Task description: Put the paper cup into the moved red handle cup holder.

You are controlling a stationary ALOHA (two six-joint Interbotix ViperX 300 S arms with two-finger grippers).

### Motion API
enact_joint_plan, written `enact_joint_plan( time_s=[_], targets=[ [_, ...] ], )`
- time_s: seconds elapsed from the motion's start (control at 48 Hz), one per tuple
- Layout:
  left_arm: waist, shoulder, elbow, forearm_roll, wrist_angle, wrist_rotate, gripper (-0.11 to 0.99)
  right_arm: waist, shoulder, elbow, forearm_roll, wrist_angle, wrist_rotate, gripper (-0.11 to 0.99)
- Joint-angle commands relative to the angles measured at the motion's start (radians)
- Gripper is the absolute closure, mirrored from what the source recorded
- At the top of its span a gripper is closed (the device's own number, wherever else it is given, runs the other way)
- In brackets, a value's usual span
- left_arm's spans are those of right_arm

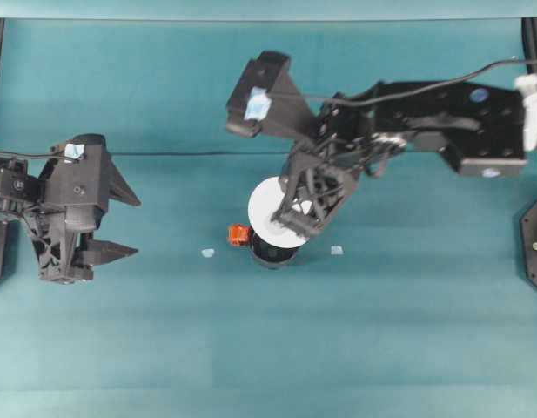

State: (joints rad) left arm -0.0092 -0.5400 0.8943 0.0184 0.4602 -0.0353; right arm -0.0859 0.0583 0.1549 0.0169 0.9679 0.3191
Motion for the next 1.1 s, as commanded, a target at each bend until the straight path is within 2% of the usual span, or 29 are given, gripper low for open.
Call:
enact_joint_plan(
  time_s=[0.0, 0.104, 0.375, 1.083],
  targets=[
    [-0.002, -0.008, -0.015, 0.003, -0.005, 0.000, -0.03, 0.008, 0.018, 0.003, -0.002, -0.037, -0.012, 0.98],
    [-0.002, -0.008, -0.014, 0.003, -0.006, 0.000, -0.03, 0.008, 0.051, 0.015, -0.002, -0.077, -0.012, 0.98],
    [-0.002, -0.008, -0.012, 0.003, -0.005, 0.000, -0.03, 0.008, 0.097, 0.037, -0.002, -0.100, -0.012, 0.98],
    [-0.002, -0.006, -0.012, 0.003, -0.006, 0.000, -0.03, 0.011, 0.130, 0.063, -0.002, -0.129, -0.015, 0.98]
  ],
)
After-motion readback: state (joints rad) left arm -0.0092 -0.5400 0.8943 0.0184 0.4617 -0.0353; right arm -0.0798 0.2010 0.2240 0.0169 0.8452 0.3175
